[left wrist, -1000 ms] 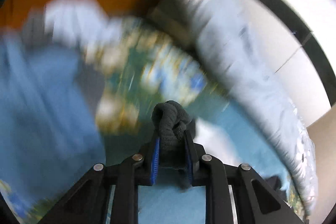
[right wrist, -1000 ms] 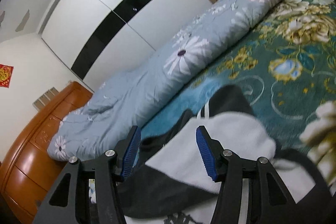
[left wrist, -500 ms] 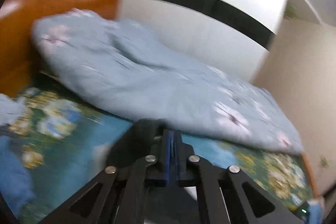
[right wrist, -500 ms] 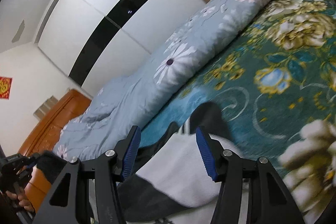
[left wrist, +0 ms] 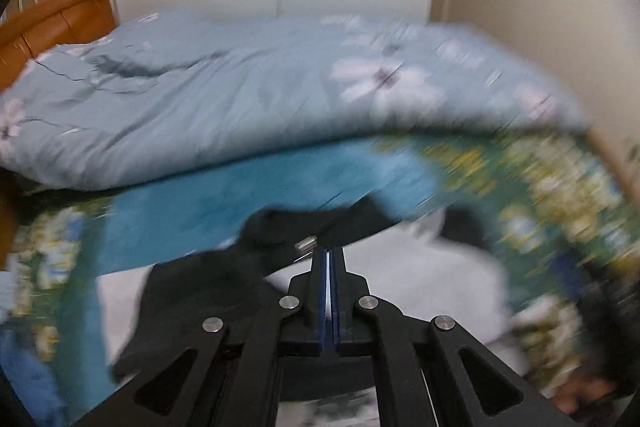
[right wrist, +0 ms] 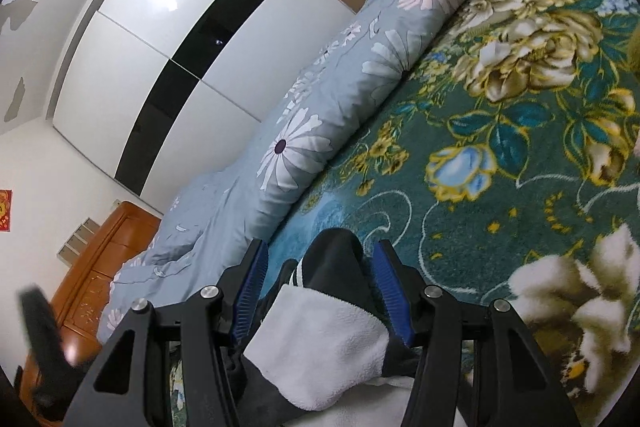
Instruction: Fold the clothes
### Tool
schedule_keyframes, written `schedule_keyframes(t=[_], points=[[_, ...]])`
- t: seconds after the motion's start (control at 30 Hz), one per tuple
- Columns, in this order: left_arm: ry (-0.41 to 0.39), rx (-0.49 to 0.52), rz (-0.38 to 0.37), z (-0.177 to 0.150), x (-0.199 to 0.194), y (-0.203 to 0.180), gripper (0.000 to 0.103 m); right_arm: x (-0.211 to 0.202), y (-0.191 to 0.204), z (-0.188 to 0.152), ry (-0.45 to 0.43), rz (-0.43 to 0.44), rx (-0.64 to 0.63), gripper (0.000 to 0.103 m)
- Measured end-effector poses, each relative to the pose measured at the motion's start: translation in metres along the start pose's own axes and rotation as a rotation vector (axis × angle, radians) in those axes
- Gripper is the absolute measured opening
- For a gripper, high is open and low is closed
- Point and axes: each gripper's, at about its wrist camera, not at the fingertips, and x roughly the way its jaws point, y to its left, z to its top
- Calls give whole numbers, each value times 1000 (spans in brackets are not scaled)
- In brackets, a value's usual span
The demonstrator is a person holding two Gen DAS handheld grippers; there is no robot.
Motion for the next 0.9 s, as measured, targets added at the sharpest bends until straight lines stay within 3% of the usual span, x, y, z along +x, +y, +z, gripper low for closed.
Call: schedule_keyframes(t=[0.07,0.1,0.13,0.27,0.4,0.5,0.6,0.63,0.8,0.9], points=[[52,14,35,-11,20,8,28,4,0,-1,15,3,1,56],[74,15,56,-17,31,13,48,6,0,-2,22,5,0,56],[80,25,78,-24,39,15,58,7,0,-3,28,7,0,56],[98,112,151,-44,62,10,64,11,0,-6,46,10,-3,56],[129,164,193,-58,82,6,64,15,0,-8,62,7,4,56],[114,145,206,-59,90,7,61,16,0,-10,68,9,5,56],[103,129,225,-56,92,11,24,17,0,-10,70,14,8,56],[89,120,230,-55,88,14,23,17,-1,-10,71,15,11,56],[-82,1,196,-30,30,32,21,16,-5,-9,73,25,35,56],[-226,-93,77,-5,-26,37,21,14,-8,-7,67,29,49,56]])
